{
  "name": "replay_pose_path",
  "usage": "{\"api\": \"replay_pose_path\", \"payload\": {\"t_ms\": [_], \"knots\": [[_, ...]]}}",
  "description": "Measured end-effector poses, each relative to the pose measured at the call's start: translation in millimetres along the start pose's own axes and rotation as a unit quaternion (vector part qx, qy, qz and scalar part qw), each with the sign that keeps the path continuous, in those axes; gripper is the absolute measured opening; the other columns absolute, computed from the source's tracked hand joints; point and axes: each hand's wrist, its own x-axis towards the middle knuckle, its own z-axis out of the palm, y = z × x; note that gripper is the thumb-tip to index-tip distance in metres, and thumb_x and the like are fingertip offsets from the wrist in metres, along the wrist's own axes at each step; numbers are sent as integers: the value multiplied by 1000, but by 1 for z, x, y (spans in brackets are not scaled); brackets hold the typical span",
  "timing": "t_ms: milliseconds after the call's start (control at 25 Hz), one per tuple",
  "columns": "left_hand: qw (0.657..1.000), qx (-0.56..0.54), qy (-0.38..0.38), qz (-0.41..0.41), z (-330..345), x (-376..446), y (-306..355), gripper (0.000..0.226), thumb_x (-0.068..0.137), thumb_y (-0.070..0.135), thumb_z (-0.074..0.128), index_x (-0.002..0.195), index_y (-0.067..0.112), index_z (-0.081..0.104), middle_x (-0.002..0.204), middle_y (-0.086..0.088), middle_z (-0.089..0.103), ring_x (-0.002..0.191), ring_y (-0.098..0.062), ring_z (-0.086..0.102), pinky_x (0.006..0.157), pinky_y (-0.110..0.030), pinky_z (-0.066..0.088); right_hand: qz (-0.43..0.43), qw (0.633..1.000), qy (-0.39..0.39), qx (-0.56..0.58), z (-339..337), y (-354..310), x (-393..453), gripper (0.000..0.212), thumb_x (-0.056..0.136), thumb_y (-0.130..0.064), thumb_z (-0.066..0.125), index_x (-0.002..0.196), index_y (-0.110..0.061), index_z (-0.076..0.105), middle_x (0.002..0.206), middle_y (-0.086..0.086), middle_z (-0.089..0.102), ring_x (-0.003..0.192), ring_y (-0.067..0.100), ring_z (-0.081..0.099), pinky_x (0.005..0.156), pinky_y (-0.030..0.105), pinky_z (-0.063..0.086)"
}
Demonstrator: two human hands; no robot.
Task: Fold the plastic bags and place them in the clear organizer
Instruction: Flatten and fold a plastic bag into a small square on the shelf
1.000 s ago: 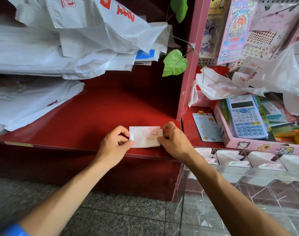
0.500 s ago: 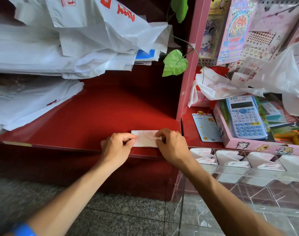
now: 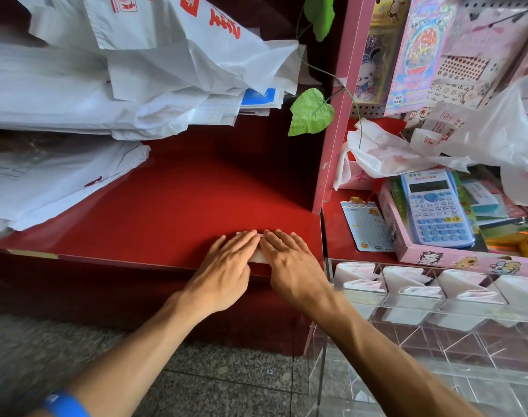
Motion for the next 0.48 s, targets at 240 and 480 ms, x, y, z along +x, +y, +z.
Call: {"api": "replay_pose_path", "payload": {"t_ms": [240,480], "knots": [[994,50,-96,-2,-5,-3,1,61,106,38,19,155,25,-15,160,13,-24,144,0,-26,121,-38,-15,20,1000,-19,-14,6,-5,-5,94,77,-49,-10,156,-3,12,163,17,8,153,28,4,123,41,-3],[992,79,-88,42,-6,-9,-8,86,97,60,39,155,28,-15,159,15,-24,146,-3,-23,122,-39,-9,17,996,-65,-60,5,-6,-21,85,86,-50,8,156,-2,4,162,18,-1,152,31,0,124,46,0]]}}
